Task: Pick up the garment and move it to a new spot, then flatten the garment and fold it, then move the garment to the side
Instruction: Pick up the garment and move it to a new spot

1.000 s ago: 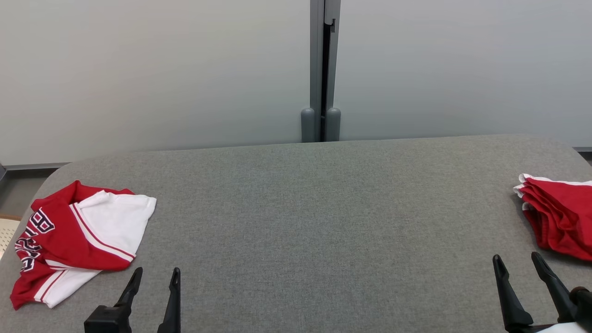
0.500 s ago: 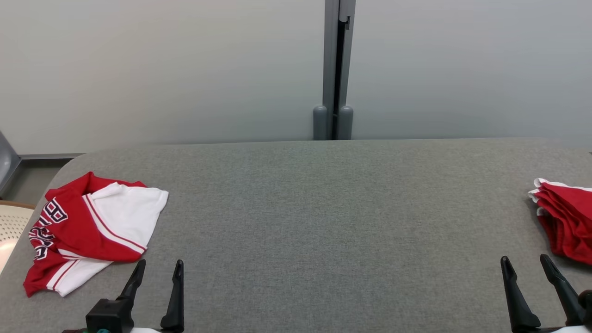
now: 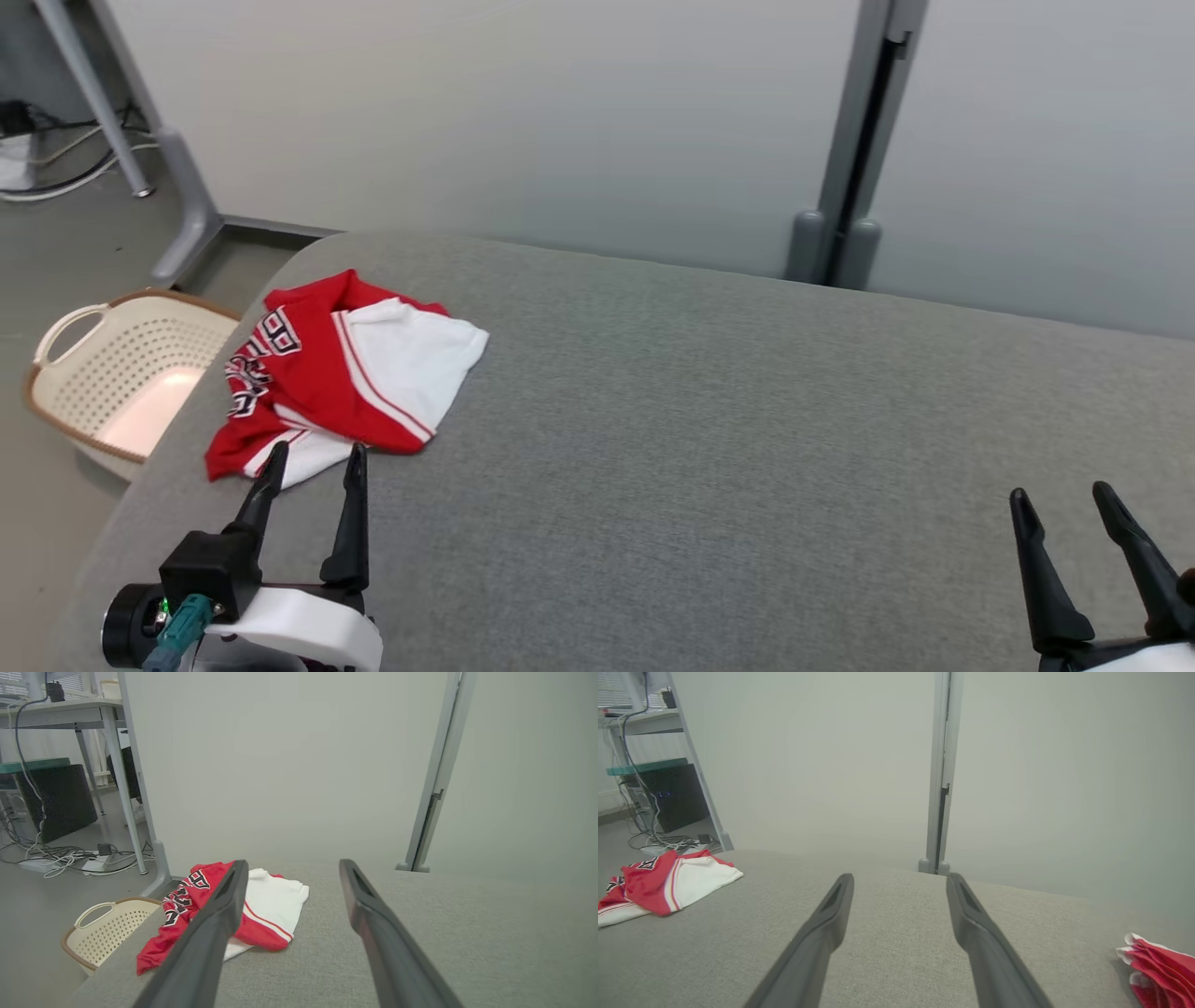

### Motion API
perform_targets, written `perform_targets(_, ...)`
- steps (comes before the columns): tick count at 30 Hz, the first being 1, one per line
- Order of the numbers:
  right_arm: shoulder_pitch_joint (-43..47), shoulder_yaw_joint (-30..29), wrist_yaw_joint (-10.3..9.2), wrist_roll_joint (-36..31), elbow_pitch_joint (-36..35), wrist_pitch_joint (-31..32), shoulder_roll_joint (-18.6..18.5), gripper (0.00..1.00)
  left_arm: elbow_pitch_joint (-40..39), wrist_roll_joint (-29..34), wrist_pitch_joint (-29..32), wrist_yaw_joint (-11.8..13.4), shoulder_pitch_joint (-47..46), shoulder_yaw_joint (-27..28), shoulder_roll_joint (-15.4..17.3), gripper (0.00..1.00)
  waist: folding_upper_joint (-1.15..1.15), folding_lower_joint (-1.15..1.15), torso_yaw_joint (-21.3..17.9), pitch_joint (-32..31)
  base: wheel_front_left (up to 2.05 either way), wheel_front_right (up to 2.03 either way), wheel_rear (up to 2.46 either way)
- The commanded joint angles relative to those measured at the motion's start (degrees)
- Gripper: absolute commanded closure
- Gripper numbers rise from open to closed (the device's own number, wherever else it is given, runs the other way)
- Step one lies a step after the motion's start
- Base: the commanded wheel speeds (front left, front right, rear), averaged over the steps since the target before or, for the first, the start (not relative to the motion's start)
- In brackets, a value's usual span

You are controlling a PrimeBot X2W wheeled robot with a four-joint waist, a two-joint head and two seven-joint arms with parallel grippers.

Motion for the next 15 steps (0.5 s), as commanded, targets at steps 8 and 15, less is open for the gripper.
perform_targets(8, -0.8, 1.3, 0.0, -0.7, -1.1, 0.5, 0.3, 0.0, 1.3, -0.3, -1.1, -0.7, -1.9, 0.6, 0.9, 0.0, 0.0, 0.0, 9.5, 1.0, 0.0, 0.0, 0.0)
perform_targets(15, -1.3, 1.3, 0.0, -0.7, -1.2, 0.4, 0.6, 0.0, 1.5, -0.5, -1.4, -0.7, -1.8, 0.6, 1.2, 0.0, 0.0, 0.0, 11.0, 1.0, 0.0, 0.0, 0.0)
